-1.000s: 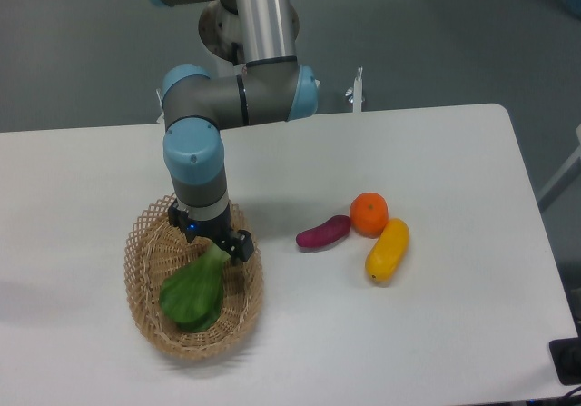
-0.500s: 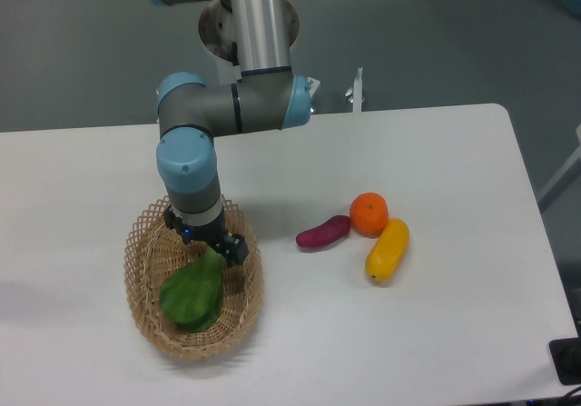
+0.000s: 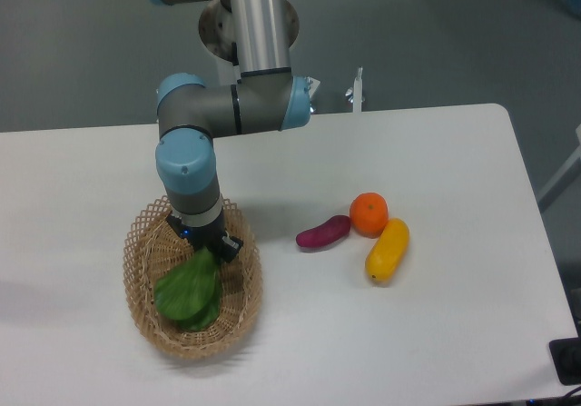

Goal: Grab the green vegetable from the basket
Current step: 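Lower the gripper onto the bok choy stem and close it, then lift the bok choy out of the basket toward the orange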

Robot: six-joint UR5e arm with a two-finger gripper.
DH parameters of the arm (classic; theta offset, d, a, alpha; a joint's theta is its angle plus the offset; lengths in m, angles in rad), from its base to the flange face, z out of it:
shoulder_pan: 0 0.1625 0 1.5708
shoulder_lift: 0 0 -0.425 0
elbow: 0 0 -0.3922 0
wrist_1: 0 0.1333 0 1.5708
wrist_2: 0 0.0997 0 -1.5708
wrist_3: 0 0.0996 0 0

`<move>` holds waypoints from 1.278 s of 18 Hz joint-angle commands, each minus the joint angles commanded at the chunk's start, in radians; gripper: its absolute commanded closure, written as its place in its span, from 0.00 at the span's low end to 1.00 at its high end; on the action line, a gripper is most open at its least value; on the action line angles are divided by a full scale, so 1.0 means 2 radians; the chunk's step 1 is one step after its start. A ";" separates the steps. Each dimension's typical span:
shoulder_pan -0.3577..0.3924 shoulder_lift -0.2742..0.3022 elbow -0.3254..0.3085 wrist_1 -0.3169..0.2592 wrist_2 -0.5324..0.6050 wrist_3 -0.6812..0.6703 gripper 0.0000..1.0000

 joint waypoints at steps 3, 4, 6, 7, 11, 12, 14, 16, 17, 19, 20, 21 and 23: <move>0.002 0.002 0.001 0.000 0.000 0.003 0.64; 0.003 0.003 0.002 0.000 0.000 0.004 0.64; 0.005 0.011 0.001 0.000 -0.001 0.005 0.64; 0.008 0.018 0.000 0.000 -0.001 0.005 0.64; 0.036 0.053 0.014 -0.004 -0.007 0.006 0.64; 0.041 0.054 0.025 -0.008 -0.011 0.011 0.64; 0.058 0.056 0.038 -0.011 -0.026 0.013 0.64; 0.086 0.064 0.040 -0.010 -0.029 0.028 0.64; 0.098 0.069 0.044 -0.011 -0.030 0.047 0.64; 0.127 0.071 0.052 -0.012 -0.039 0.081 0.63; 0.140 0.071 0.057 -0.012 -0.045 0.088 0.63; 0.153 0.071 0.062 -0.013 -0.049 0.097 0.63; 0.178 0.071 0.074 -0.022 -0.050 0.127 0.63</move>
